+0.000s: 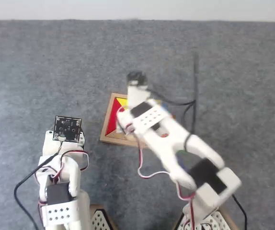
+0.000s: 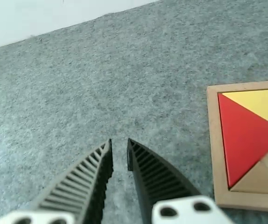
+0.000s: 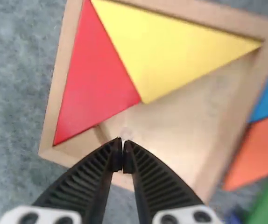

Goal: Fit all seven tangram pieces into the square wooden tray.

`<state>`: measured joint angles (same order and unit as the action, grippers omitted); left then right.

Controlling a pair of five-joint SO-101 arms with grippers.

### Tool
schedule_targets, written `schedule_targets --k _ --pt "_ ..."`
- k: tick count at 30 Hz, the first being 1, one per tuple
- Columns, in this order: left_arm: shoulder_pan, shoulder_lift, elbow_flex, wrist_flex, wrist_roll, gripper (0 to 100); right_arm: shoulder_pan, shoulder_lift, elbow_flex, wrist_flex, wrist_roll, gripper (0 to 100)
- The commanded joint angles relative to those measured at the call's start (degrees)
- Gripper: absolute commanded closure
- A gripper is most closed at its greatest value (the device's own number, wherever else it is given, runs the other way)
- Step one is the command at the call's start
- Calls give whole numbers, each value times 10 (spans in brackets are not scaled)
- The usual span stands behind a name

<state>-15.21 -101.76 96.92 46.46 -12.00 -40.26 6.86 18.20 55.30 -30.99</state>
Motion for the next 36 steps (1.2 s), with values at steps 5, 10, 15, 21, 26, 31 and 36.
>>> schedule_targets --k 5,10,15,21,26,31,36 --pt "-2 -8 -21 -1 5 945 118 -208 -52 214 220 986" --pt "-2 -8 -21 -1 5 945 196 -270 -12 273 326 986" --pt "-1 -8 -21 -1 5 945 232 -286 95 256 331 986" --pt "-1 -8 -21 -1 5 945 267 -316 179 200 381 986" --pt "-1 -8 -21 -1 4 945 267 -345 222 175 434 924" --pt "-1 -8 -21 -1 4 945 240 -319 236 145 444 816" --pt "-1 -8 -21 -1 4 945 218 -247 245 98 567 808"
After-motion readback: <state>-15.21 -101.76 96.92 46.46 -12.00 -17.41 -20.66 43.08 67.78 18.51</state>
